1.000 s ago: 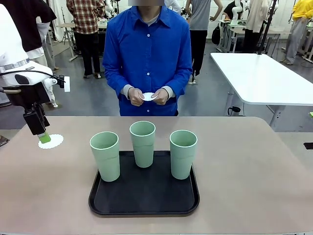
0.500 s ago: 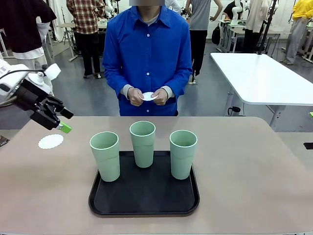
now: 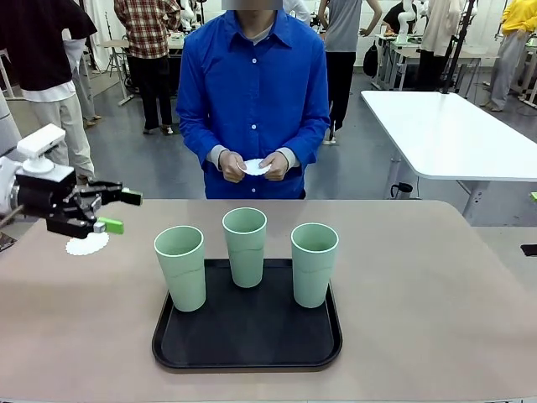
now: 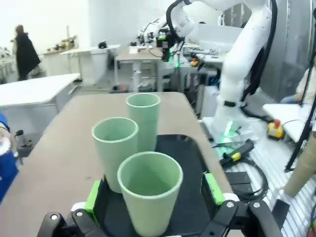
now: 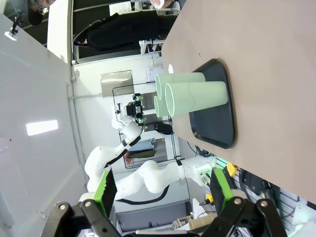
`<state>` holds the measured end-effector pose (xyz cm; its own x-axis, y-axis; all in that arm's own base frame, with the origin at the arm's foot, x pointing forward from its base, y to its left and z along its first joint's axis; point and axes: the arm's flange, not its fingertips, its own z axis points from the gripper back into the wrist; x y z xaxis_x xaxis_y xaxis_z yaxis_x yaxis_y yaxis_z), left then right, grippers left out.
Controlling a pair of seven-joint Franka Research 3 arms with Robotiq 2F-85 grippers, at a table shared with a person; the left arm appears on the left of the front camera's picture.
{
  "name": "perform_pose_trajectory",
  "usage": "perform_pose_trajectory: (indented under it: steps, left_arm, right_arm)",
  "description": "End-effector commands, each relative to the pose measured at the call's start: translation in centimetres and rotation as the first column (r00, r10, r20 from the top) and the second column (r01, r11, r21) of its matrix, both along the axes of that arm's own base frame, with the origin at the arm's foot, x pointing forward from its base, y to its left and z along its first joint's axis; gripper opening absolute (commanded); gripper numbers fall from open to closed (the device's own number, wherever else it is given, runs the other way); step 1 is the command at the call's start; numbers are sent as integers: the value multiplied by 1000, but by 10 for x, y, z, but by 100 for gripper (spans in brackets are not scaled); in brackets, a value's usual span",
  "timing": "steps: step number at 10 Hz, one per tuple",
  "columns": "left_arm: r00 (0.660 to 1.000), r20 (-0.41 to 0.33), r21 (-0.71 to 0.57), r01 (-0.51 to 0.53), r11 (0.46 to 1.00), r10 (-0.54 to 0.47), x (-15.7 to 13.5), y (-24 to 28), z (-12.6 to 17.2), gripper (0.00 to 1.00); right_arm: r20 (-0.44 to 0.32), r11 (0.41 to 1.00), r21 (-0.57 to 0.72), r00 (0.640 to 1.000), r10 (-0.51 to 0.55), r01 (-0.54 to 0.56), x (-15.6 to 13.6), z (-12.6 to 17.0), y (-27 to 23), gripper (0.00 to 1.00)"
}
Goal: Place coasters on the table and set cups on them.
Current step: Pick up one Reusable plastic cup and place it on a coaster set by the human.
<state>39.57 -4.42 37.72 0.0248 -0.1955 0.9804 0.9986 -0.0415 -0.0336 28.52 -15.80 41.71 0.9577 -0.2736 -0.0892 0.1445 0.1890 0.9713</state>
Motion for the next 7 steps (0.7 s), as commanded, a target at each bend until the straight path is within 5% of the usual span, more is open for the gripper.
perform_pose_trajectory:
  steps: [1, 5, 7]
  left_arm:
    - [999, -39, 36, 7, 999, -6, 15, 4, -19, 100]
    - [1000, -13, 113, -18, 993, 20, 3, 20, -38, 100]
    - [997, -81, 34, -8, 999, 11, 10, 14, -38, 100]
  right_arm:
    - [9, 1000, 14, 1000, -12, 12, 2, 0, 0, 100]
    - [9, 1000, 14, 1000, -12, 12, 2, 0, 0, 100]
    - [9, 1000, 14, 1000, -12, 12, 2, 0, 0, 100]
